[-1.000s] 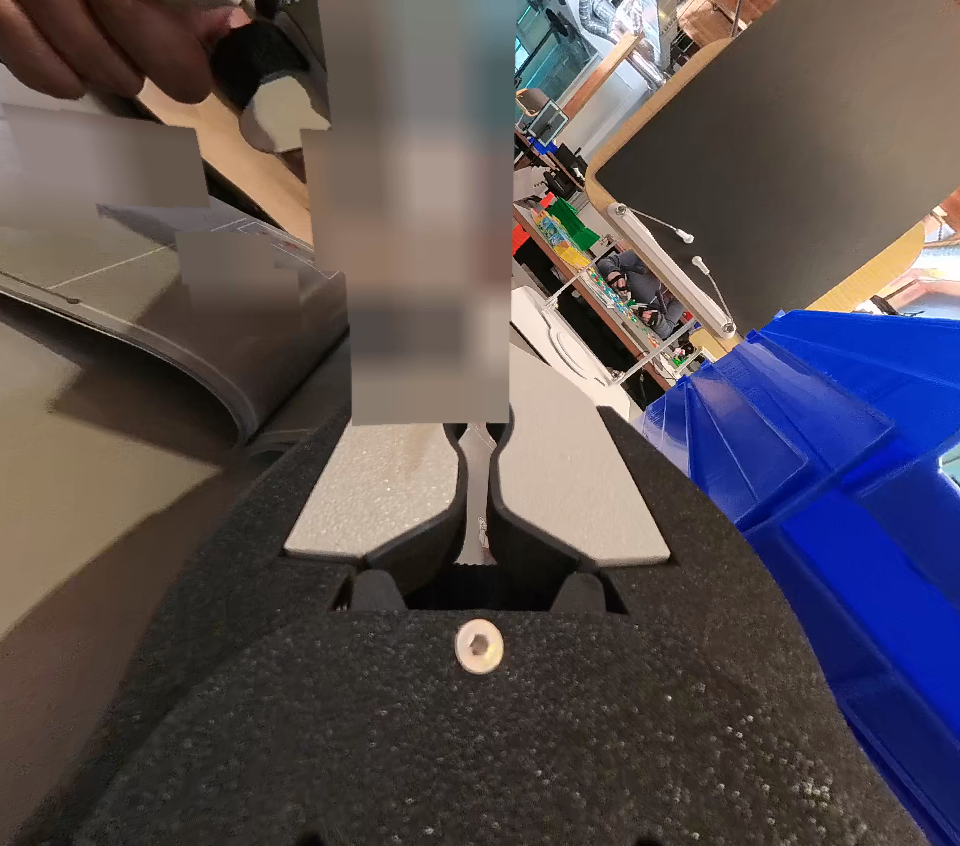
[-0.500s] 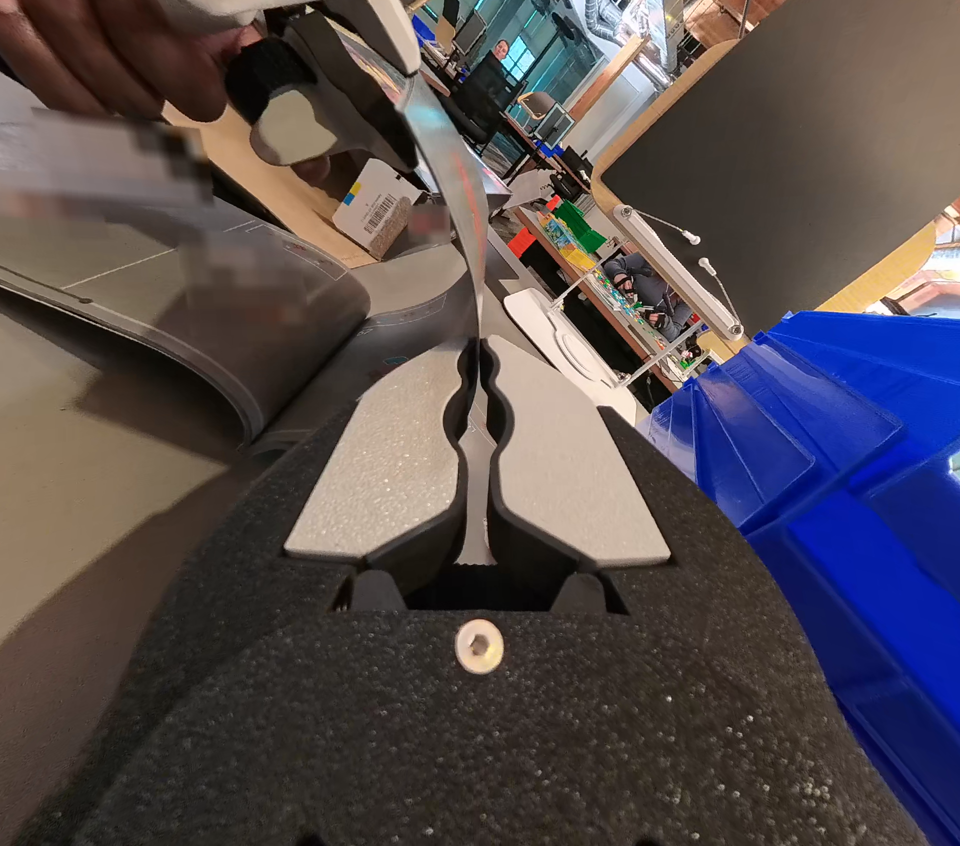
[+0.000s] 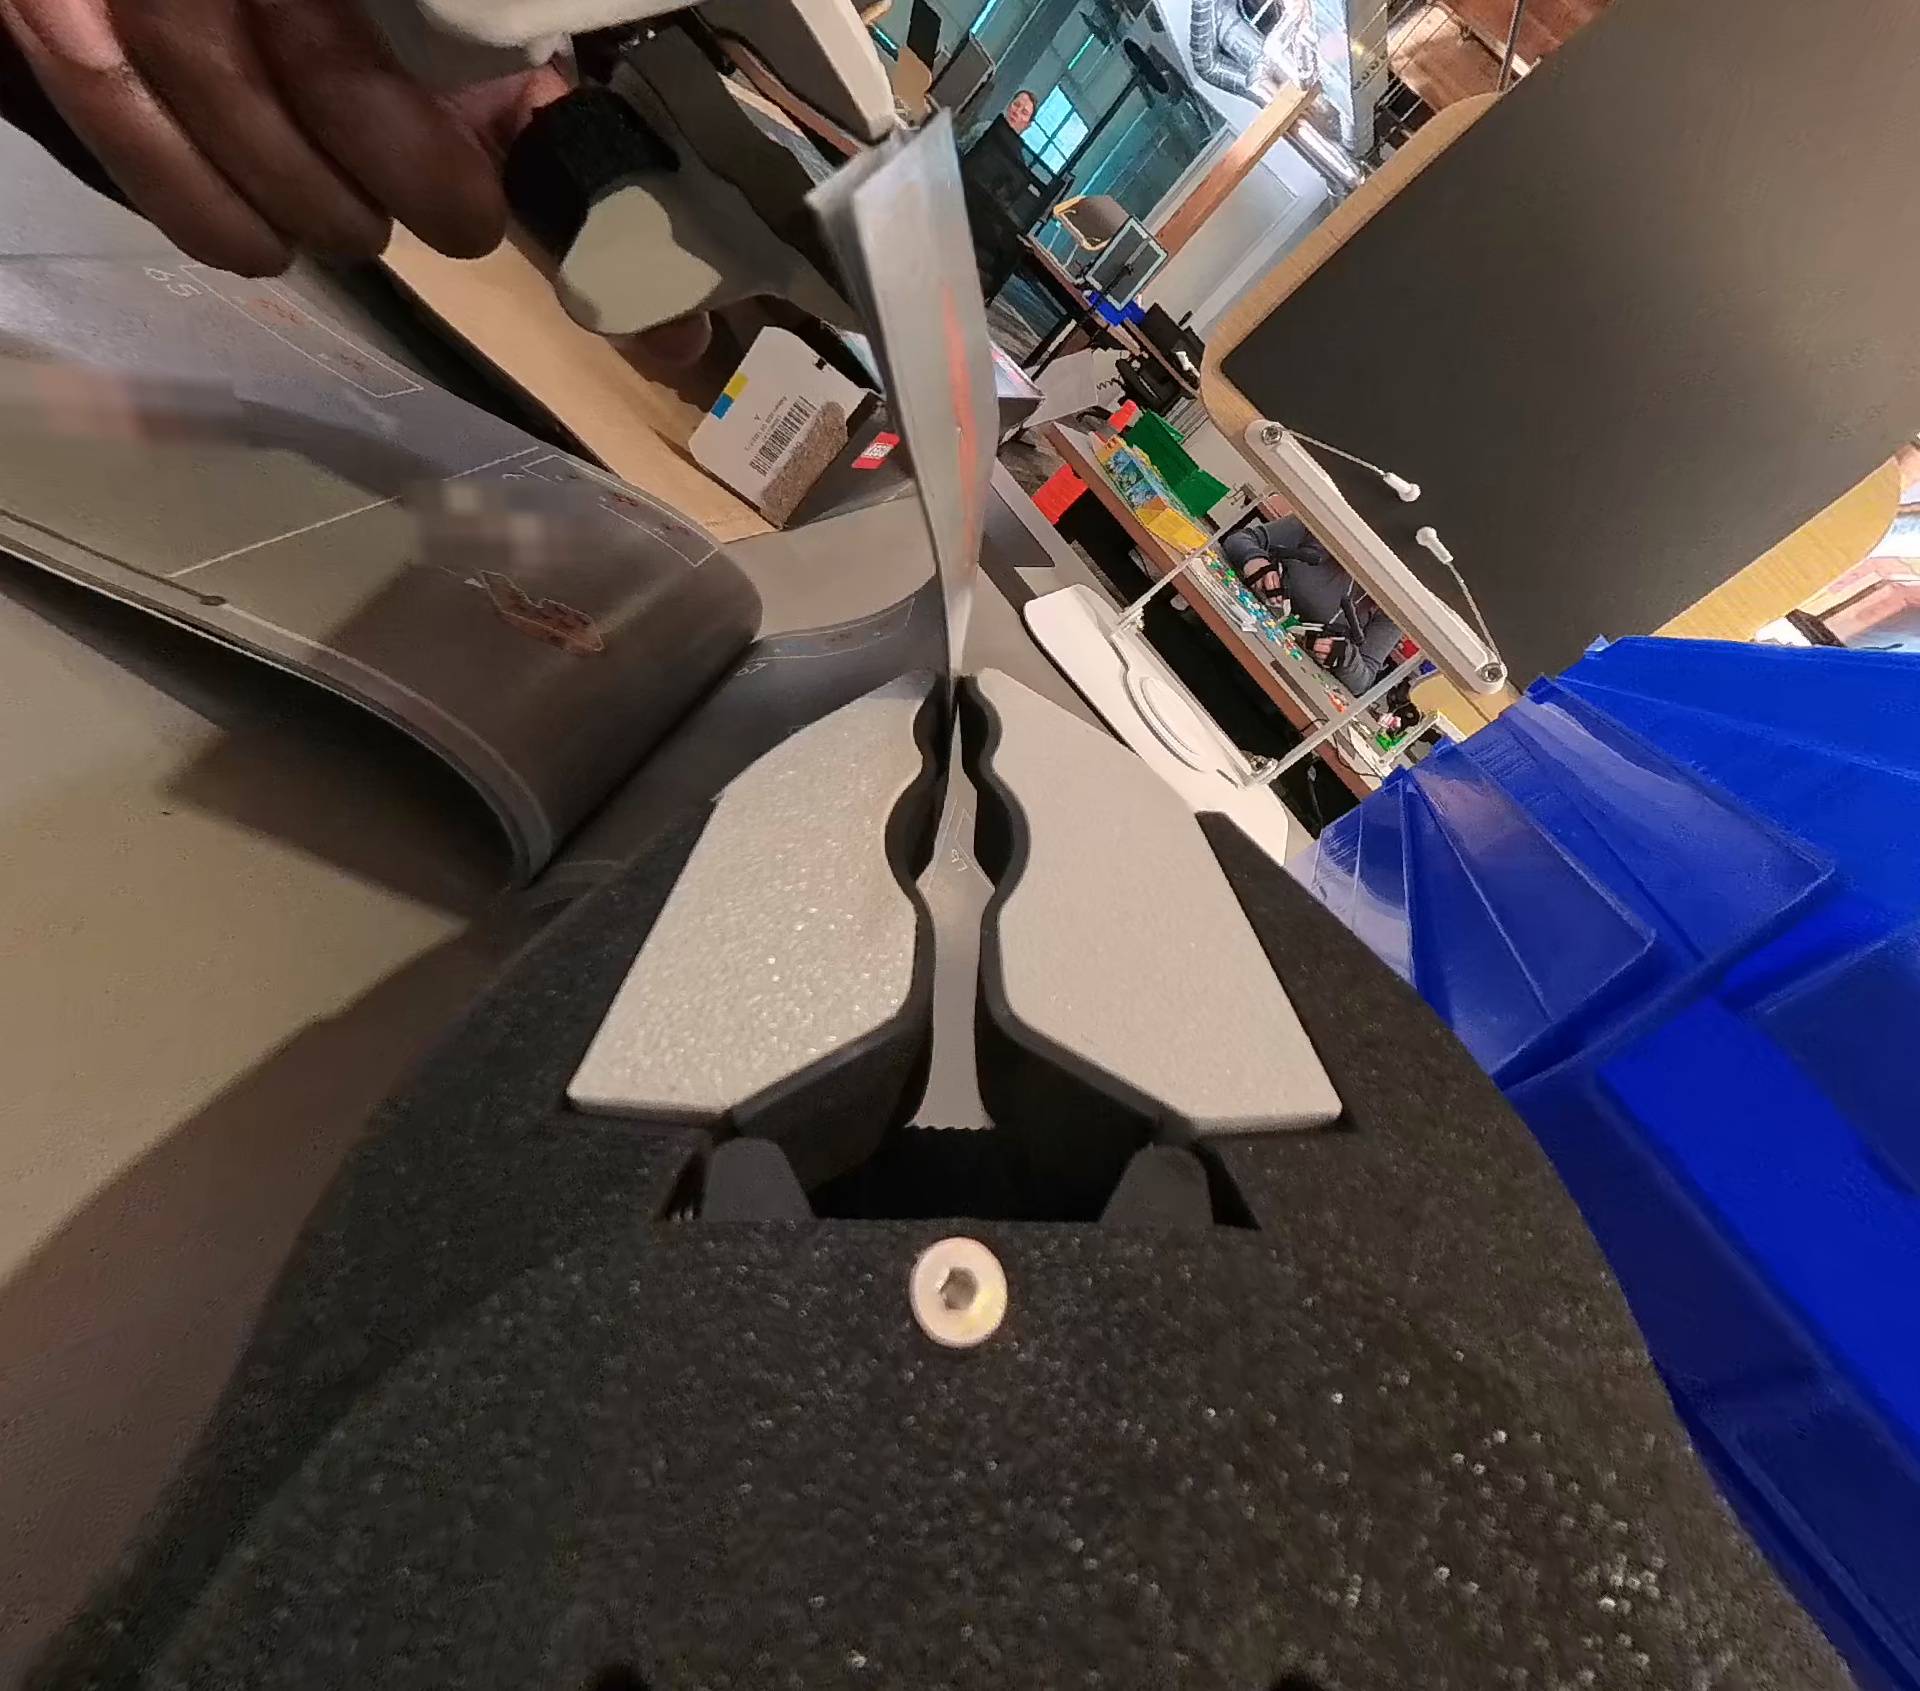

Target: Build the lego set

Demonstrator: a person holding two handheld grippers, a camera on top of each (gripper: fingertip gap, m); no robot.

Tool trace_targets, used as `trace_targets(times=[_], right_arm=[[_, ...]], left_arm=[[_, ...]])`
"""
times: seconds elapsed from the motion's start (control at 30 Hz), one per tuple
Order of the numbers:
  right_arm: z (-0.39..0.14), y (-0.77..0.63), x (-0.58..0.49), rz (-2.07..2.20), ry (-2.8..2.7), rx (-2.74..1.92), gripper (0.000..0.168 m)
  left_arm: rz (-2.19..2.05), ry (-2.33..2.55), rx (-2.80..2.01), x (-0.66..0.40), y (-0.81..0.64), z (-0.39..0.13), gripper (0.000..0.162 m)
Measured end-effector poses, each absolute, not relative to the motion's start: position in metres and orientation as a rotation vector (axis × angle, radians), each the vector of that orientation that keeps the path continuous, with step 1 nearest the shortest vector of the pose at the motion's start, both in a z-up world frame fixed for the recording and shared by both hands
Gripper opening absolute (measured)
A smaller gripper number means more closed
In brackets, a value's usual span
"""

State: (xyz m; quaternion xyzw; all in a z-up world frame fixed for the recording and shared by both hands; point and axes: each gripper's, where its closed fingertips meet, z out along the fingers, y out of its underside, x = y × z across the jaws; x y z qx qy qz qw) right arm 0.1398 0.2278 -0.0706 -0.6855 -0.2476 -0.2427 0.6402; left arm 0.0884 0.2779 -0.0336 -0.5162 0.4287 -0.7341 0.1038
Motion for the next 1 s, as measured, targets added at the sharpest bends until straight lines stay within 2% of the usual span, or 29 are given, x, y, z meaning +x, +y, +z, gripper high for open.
trace_targets(times=[0.17, 0.43, 1.0], right_arm=[[-0.071, 0.228, 0.138, -0.551, -0.575, -1.561, 0.002], [-0.077, 0.228, 0.13, -0.562, -0.63, -1.558, 0.007], [-0.079, 0.228, 0.129, -0.567, -0.643, -1.572, 0.011]], left_arm=[[-2.159, 1.251, -1.534, 0.089, 0.28, -0.035, 0.031], [-2.168, 1.21, -1.525, 0.088, 0.286, -0.036, 0.001], [-2.096, 1.214, -1.484, 0.089, 0.288, -0.036, 0.0]])
